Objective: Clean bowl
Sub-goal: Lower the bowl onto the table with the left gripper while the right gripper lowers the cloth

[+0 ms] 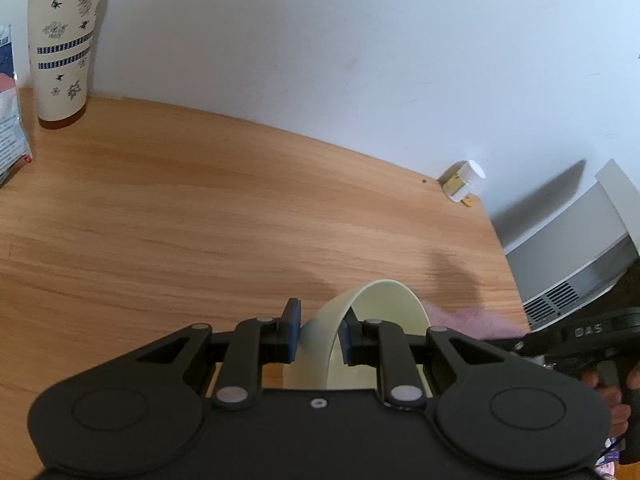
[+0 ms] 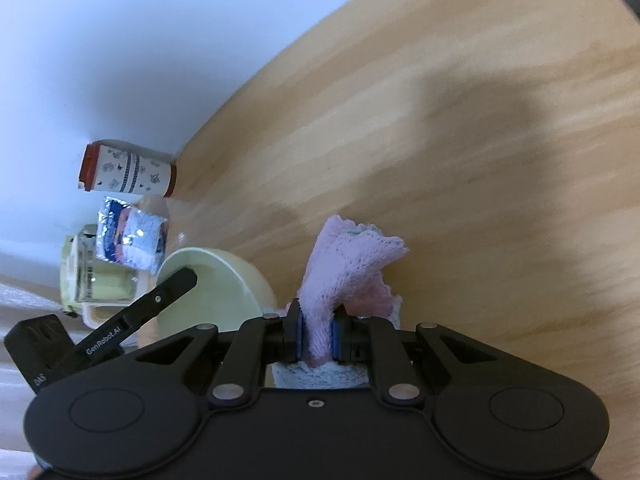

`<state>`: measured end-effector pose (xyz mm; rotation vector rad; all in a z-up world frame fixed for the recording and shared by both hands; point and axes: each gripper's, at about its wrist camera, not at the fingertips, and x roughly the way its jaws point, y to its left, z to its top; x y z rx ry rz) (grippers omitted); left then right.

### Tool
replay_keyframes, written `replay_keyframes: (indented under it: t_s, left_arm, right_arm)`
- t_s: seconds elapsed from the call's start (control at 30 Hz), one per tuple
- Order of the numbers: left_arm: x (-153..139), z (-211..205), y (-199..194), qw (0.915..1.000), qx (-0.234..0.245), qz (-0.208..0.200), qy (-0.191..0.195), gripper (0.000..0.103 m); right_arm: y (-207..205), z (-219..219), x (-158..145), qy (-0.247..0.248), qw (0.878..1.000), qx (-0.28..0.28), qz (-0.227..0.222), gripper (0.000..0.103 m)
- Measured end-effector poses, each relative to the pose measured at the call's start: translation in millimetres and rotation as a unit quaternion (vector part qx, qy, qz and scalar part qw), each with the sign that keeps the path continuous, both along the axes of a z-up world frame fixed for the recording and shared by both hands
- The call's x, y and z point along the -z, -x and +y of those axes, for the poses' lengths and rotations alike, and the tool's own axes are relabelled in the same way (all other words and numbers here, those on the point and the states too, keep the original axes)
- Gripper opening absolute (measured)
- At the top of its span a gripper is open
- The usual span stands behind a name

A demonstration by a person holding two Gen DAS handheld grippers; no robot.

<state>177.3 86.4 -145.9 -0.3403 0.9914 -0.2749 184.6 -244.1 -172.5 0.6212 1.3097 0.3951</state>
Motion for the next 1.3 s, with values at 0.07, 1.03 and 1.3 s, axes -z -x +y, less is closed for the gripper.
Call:
replay_keyframes:
  t_s: [0.07,1.03,1.3]
  left_arm:
    - [2.8,0.7,-0.5,1.0,-0.002,0.004,-0.003,0.018]
    - [11.8,13.2,-7.4,0.9996,-0.019,0.018,-0.001,0.014]
    - [13.4,18.0,-9.0,0.9994,-0.026,0.02,-0.005,0.014]
  right_arm:
    - [0.1,2.5,-10.3,0.038,0.999,-0.011,-0.038,0.016]
    - [14.1,18.9,6.3,0.172,0.98,-0.052,-0.087,0.016]
    - [15.1,19.4,14.3,0.178,0.98,-0.053,-0.077,0.016]
